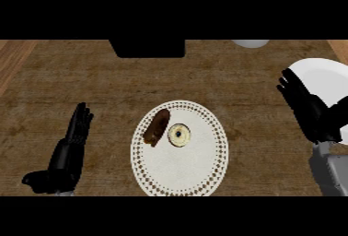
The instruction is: Pick the cupcake from the placemat and place it in the plate
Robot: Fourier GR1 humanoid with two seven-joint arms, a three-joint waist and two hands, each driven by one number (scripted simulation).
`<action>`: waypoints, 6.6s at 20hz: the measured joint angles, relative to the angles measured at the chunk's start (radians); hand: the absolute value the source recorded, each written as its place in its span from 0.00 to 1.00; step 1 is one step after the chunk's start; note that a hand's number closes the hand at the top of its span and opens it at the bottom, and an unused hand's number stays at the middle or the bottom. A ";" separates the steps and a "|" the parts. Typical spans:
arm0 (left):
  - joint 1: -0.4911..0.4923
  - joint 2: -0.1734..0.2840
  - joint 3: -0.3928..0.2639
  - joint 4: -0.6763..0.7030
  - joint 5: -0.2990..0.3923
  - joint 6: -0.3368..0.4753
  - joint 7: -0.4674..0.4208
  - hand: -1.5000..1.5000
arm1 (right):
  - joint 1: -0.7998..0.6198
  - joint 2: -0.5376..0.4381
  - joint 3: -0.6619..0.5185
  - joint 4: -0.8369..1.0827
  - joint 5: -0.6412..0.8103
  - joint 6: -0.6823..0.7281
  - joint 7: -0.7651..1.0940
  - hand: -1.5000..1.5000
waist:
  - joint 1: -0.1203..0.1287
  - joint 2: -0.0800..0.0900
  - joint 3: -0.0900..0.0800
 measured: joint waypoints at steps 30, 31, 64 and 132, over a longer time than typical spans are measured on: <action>-0.233 0.075 0.157 0.239 0.030 -0.196 0.285 0.50 | -0.171 0.122 0.350 0.161 0.510 0.089 -0.407 0.00 | -0.030 0.011 -0.040; -0.228 0.077 0.161 0.227 0.032 -0.202 0.291 0.50 | -0.172 0.116 0.358 0.144 0.518 0.106 -0.376 0.00 | -0.029 0.010 -0.040; -0.203 -0.042 0.276 0.233 -0.105 -0.305 0.289 0.50 | -0.359 0.310 0.437 0.325 0.958 0.315 -0.035 0.00 | -0.024 0.012 -0.040; -0.221 -0.119 0.349 0.243 -0.191 -0.368 0.297 0.50 | -0.361 -0.209 -0.222 0.657 0.954 -0.467 0.153 0.00 | -0.017 0.017 -0.039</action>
